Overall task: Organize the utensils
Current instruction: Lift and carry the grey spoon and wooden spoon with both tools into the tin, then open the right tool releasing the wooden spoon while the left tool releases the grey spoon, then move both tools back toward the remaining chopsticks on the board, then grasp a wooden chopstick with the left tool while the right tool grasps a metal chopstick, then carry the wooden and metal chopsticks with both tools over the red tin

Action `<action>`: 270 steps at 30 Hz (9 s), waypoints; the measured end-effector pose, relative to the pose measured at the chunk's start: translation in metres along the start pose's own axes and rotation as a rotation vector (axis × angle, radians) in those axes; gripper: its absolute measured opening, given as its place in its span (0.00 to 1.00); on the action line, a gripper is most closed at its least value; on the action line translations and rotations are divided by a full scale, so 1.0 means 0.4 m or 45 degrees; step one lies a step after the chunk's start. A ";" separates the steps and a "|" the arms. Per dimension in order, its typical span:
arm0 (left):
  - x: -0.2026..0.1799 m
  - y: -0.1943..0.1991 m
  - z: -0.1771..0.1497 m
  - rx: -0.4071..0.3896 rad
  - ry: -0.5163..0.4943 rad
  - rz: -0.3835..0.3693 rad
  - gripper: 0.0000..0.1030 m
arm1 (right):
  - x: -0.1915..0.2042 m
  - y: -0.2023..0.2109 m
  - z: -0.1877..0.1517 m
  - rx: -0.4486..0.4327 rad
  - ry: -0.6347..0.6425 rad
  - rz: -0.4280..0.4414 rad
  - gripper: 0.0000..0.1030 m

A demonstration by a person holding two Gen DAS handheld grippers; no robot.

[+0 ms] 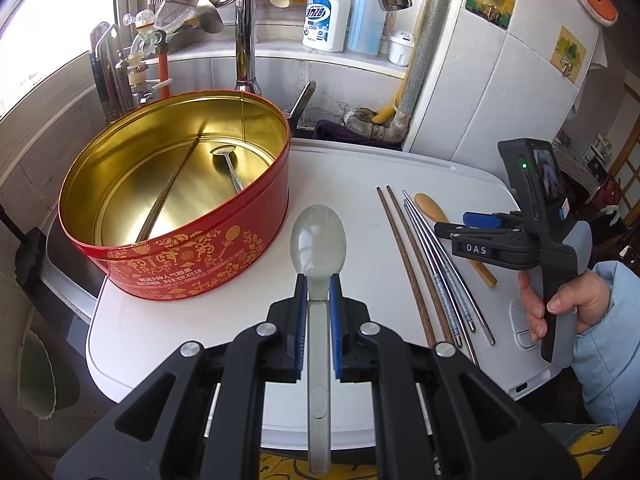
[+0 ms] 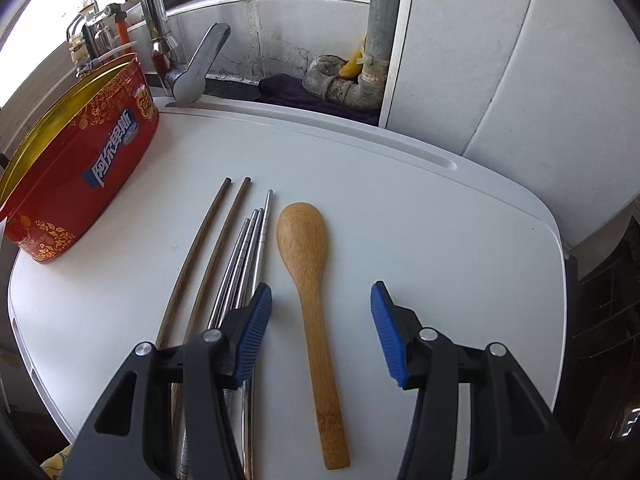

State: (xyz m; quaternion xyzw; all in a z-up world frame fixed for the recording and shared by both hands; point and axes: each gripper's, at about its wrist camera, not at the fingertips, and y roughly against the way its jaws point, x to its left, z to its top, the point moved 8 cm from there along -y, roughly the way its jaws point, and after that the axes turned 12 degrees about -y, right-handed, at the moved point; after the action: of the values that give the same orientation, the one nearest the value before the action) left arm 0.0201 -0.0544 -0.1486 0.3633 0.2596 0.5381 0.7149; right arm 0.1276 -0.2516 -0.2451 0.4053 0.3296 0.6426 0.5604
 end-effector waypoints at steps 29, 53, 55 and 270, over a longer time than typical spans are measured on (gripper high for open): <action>0.096 0.186 0.073 -0.183 -0.013 0.054 0.10 | 0.178 0.405 0.026 -0.287 -0.024 0.239 0.11; 0.487 0.124 0.203 -0.237 0.072 0.035 0.10 | 0.666 0.297 0.225 -0.145 0.106 0.375 0.11; 0.497 0.099 0.224 -0.235 0.065 0.016 0.10 | 0.674 0.273 0.238 -0.128 0.102 0.361 0.11; -0.043 -0.071 -0.002 0.120 -0.126 -0.188 0.06 | -0.127 0.145 -0.181 0.054 -0.538 -0.075 0.06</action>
State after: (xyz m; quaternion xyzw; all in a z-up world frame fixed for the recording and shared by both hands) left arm 0.0308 -0.0753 -0.1721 0.4025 0.2751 0.4526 0.7467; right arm 0.0390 -0.3087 -0.2350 0.5330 0.2300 0.5196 0.6269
